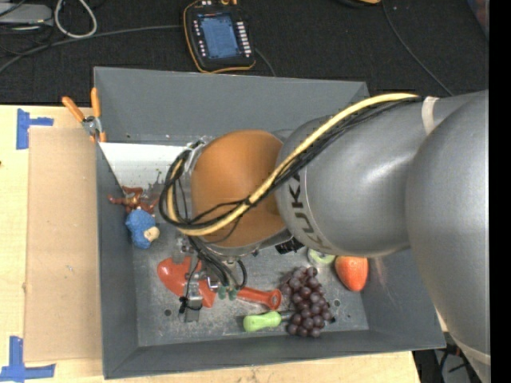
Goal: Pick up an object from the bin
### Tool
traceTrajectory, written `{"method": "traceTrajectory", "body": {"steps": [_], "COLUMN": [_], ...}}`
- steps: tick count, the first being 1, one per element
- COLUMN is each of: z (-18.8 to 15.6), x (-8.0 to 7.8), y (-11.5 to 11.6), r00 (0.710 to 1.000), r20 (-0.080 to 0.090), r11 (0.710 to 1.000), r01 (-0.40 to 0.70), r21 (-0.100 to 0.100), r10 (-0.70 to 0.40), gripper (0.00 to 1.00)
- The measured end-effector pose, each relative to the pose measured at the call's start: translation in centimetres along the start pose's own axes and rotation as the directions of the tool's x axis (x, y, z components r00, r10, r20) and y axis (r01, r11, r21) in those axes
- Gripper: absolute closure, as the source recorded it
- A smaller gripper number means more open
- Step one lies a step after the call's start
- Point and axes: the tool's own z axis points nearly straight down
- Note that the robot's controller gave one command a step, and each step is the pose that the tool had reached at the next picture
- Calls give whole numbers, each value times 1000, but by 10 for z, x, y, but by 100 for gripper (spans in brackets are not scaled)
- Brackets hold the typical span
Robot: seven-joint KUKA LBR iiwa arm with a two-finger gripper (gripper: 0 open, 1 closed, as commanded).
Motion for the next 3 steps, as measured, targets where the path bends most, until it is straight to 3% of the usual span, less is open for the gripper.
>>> {"method": "traceTrajectory", "body": {"steps": [1,2,3], "z": [-5,105,104], "x": [-2,-27,-29], "y": [-2,-58,-55], "r00": [1000,984,991], "r20": [8,3,10], "r11": [1000,984,991], "r01": [-7,-180,-136], "r21": [-2,-1,-7], "r10": [7,180,136], "gripper": [0,0,0]}}
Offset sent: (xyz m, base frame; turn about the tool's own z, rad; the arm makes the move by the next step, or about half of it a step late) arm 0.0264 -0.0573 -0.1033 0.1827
